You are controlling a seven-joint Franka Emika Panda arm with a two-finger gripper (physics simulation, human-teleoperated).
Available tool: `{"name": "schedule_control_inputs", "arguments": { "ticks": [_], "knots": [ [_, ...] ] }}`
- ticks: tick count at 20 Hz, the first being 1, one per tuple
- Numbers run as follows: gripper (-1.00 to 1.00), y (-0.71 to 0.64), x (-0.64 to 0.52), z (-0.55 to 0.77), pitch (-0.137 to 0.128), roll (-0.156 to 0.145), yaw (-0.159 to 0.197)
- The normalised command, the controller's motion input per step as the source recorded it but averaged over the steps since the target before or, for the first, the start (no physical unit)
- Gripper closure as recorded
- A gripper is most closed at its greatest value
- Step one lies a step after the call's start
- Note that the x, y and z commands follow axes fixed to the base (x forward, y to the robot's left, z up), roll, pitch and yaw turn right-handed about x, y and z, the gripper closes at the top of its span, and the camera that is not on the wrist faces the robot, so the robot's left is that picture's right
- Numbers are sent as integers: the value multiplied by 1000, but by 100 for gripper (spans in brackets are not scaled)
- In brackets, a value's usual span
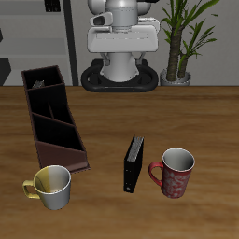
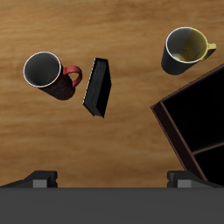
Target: Place the yellow book into the right desk caddy's right compartment and place the red mug into the right desk caddy's left compartment
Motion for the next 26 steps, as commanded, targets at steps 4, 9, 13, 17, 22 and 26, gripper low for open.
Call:
{"name": "schedule_control_inputs", "arguments": {
  "ticks": [4,9,13,17,22,26],
  "knots": [
    [-100,371,345,35,-7,11,-17],
    [-100,187,291,-24,-10,-34,10],
    [-100,152,244,-67,0,-36,-28],
    [-100,80,107,-79,0,-17,5],
    [-100,36,172,-49,17,-4,-4],
    [-100,-8,211,-22,13,24,24]
  ]
}}
